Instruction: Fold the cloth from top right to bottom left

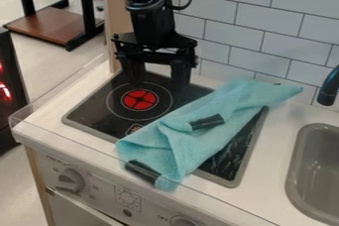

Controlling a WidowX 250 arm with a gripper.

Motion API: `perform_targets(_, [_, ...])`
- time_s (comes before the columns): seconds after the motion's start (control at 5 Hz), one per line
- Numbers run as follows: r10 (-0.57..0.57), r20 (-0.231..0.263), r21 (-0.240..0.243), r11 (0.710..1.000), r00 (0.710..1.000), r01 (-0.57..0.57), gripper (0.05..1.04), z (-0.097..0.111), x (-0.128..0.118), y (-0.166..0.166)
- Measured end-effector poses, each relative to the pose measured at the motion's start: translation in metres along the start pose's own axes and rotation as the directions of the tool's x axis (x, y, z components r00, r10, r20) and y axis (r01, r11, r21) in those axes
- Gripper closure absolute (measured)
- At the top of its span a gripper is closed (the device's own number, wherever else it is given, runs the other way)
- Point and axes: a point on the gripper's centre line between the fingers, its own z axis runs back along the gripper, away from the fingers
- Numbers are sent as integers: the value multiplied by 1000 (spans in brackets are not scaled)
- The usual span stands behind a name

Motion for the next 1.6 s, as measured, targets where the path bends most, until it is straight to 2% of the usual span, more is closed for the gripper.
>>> perform_targets(0.2, [2, -25, -1, 1000, 1000, -2, 84, -7, -4, -1])
perform_targets(0.4, [-24, 8, -13, 1000, 1000, 24, 84, -9, 1, -18])
perform_targets(0.6, [-50, 8, -25, 998, 999, 50, 84, -16, 1, -40])
perform_targets(0.8, [-58, 29, 6, 998, 998, 58, 83, -23, 11, -66])
perform_targets(1.0, [-42, 113, 40, 998, 993, 38, 84, -25, 34, -77])
perform_targets(1.2, [-61, 159, 38, 998, 985, 55, 83, -33, 61, -95])
perform_targets(1.4, [-37, 171, 39, 999, 985, 31, 84, -49, 91, -104])
perform_targets(1.6, [-41, 167, 31, 999, 985, 37, 83, -64, 108, -123])
